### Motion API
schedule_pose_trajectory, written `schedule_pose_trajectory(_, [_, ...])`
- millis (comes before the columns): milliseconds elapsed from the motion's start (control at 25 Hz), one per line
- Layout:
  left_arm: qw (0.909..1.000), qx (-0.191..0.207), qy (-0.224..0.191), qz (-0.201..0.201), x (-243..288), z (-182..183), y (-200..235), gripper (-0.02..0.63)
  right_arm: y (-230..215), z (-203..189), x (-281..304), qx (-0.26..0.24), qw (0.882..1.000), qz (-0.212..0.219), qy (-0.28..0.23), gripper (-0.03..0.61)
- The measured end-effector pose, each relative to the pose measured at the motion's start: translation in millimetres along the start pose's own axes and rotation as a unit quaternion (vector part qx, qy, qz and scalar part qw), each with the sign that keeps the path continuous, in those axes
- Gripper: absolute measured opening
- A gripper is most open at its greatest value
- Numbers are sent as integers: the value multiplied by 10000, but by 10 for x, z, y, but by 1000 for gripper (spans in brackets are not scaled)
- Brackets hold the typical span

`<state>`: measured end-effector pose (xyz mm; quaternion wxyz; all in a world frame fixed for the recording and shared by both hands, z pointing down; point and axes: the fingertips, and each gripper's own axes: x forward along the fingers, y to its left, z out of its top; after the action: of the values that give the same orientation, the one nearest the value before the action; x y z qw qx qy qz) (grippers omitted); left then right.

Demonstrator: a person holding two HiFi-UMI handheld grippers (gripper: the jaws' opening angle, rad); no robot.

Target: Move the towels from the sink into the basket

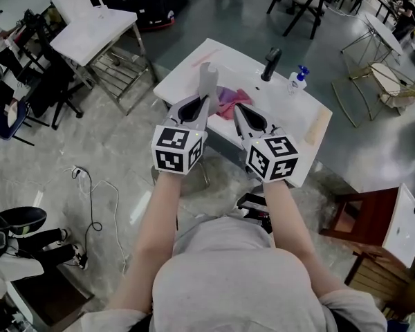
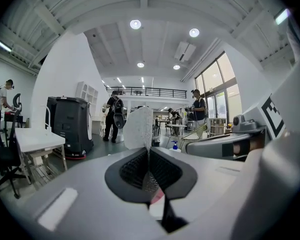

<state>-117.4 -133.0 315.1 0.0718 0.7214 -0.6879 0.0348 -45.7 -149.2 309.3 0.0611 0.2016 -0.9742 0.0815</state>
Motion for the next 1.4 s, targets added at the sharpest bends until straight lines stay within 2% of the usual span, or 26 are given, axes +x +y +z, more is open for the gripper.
schedule_pose_trajectory(400, [9992, -180, -51, 347, -547, -125, 428, 15, 556, -124, 169, -27, 9997, 177, 136, 18])
schedule_pose_trajectory(600, [9990, -140, -21, 426, -760, -205, 567, 15, 797, -197, 251, -27, 9995, 247, 194, 18])
schedule_pose_trajectory(880, [9970, -255, -75, 726, -1049, -301, 821, 15, 1162, -341, 400, -172, 9975, 583, 350, 18])
schedule_pose_trajectory(1400, [9920, -467, 33, 1170, -1356, -538, 1037, 15, 1432, -451, 622, -318, 9929, 1014, 540, 18])
